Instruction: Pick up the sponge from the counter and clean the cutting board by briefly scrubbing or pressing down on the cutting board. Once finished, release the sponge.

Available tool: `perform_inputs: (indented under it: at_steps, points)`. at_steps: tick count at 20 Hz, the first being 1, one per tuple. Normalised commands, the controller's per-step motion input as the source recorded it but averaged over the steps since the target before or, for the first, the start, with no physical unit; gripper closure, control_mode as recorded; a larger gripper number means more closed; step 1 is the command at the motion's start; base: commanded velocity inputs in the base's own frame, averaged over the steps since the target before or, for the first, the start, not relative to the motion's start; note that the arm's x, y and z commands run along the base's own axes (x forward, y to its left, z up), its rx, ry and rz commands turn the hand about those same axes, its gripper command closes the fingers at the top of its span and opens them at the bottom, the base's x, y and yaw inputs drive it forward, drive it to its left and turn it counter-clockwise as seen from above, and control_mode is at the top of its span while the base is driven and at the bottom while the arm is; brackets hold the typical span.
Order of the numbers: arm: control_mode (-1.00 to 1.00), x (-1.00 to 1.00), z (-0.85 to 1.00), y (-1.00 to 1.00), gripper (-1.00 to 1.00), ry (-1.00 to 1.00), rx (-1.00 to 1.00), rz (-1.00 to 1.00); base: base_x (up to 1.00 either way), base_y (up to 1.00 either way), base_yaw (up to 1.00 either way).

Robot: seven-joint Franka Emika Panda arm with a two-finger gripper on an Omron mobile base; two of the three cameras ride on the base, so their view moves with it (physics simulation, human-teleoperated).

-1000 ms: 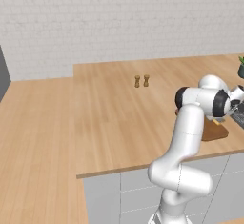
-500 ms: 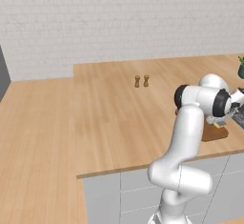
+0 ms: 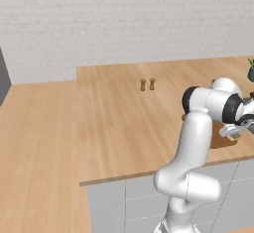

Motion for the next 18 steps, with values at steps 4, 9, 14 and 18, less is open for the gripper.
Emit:
perform_inputs:
  at_steps: [4, 9, 14, 18]
  points:
    - [-1.0, -0.51, -1.0, 0.63, 1.0, 0.0, 0.0, 0.0, 0.0, 0.0, 0.0]
    - [-1.0, -0.88, -0.75, 0.6, 1.0, -0.04, 0.16, 0.0, 0.0, 0.0, 0.0]
    - [-1.0, -0.64, 0.2, 0.95, 1.0, -0.08, -0.01, 0.0, 0.0, 0.0, 0.0]
    - [-1.0, 0.0, -0.35, 1.0, 1.0, -0.04, 0.0, 0.0, 0.0, 0.0, 0.0]
